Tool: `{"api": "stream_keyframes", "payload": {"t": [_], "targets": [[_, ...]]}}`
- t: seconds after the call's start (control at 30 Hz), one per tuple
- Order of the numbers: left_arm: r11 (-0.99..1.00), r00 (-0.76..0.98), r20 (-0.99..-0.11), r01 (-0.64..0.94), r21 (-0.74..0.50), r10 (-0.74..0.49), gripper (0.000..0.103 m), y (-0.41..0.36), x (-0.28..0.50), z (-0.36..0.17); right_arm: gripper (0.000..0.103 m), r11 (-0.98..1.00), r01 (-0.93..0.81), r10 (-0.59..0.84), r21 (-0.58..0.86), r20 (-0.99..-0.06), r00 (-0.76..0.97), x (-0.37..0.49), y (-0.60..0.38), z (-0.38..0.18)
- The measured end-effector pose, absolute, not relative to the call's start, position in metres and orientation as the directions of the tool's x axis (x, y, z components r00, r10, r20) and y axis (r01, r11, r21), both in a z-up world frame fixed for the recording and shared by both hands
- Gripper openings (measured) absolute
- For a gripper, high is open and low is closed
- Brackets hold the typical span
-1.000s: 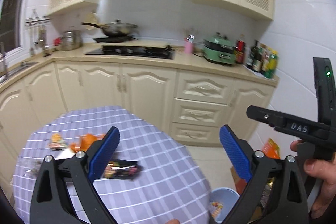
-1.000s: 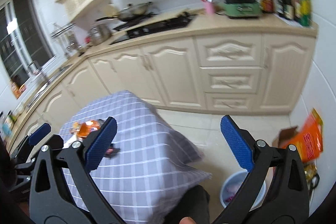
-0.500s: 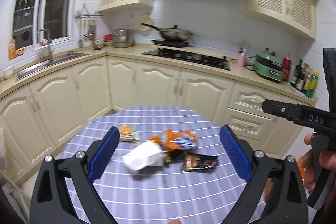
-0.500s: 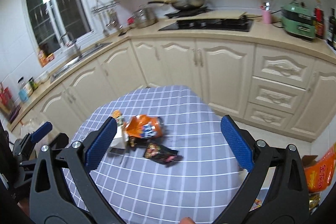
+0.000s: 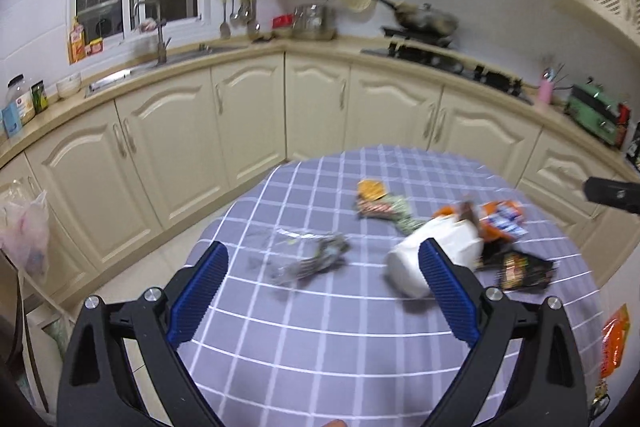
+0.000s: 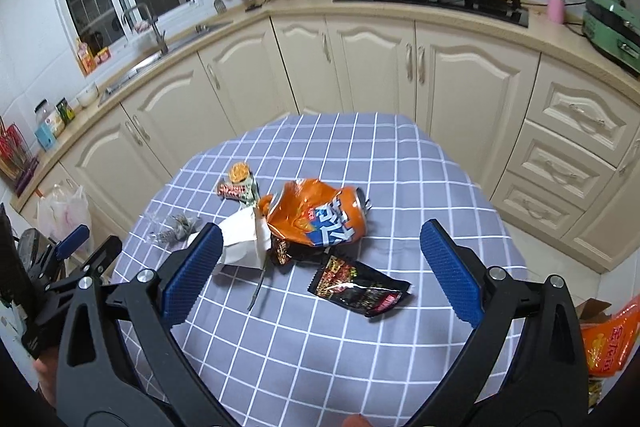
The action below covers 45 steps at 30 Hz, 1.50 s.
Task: Collect trash
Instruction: 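Grasp the clear plastic bottle with the left tool while the right tool grasps the orange Fanta can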
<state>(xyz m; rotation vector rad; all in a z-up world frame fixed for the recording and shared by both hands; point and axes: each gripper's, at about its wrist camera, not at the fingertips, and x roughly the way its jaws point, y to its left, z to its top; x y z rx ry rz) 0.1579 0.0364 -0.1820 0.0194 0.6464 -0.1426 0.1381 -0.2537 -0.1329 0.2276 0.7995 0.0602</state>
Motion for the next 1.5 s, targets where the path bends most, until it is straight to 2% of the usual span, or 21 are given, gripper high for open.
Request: {"api": "stream_keyframes", "payload": {"t": [0.4, 0.5, 0.53, 0.57, 0.63, 0.73, 0.83, 1.07, 1.5], "targets": [[0.979, 0.702, -0.71, 0.182, 0.093, -0.063, 0.094, 0.028, 0.228, -0.249, 0.097, 0.971, 0.011, 0.187, 0.239, -0.787, 0.588, 0.197, -0.229, -0.186], [0.976, 0.67, -0.736, 0.211, 0.06, -0.1, 0.092, 0.023, 0.237, -0.257, 0.097, 0.979, 0.029, 0.15, 0.201, -0.812, 0.565, 0.213, -0.224, -0.2], [0.974, 0.651, -0.749, 0.225, 0.039, -0.121, 0.078, 0.022, 0.241, -0.26, 0.097, 0.983, 0.044, 0.123, 0.175, -0.828, 0.548, 0.22, -0.223, -0.207], [0.973, 0.638, -0.758, 0.231, 0.026, -0.131, 0.07, 0.022, 0.244, -0.263, 0.097, 0.985, 0.052, 0.111, 0.164, -0.836, 0.537, 0.224, -0.222, -0.212], [0.972, 0.606, -0.78, 0.233, -0.014, -0.157, 0.04, 0.024, 0.249, -0.268, 0.097, 0.985, 0.058, 0.108, 0.162, -0.845, 0.524, 0.23, -0.224, -0.221], [0.972, 0.605, -0.775, 0.228, -0.047, -0.18, 0.04, 0.027, 0.248, -0.269, 0.097, 0.983, 0.059, 0.117, 0.173, -0.843, 0.525, 0.232, -0.227, -0.231], [0.972, 0.605, -0.774, 0.227, -0.056, -0.186, 0.04, 0.025, 0.246, -0.27, 0.09, 0.982, 0.046, 0.131, 0.182, -0.837, 0.532, 0.229, -0.231, -0.235], [0.974, 0.618, -0.759, 0.206, -0.096, -0.205, 0.038, 0.027, 0.241, -0.265, 0.088, 0.977, 0.021, 0.163, 0.213, -0.804, 0.572, 0.22, -0.239, -0.226], [0.976, 0.693, -0.688, 0.157, -0.15, -0.217, 0.038, 0.036, 0.205, -0.223, 0.082, 0.962, -0.005, 0.215, 0.272, -0.747, 0.629, 0.186, -0.256, -0.204]]}}
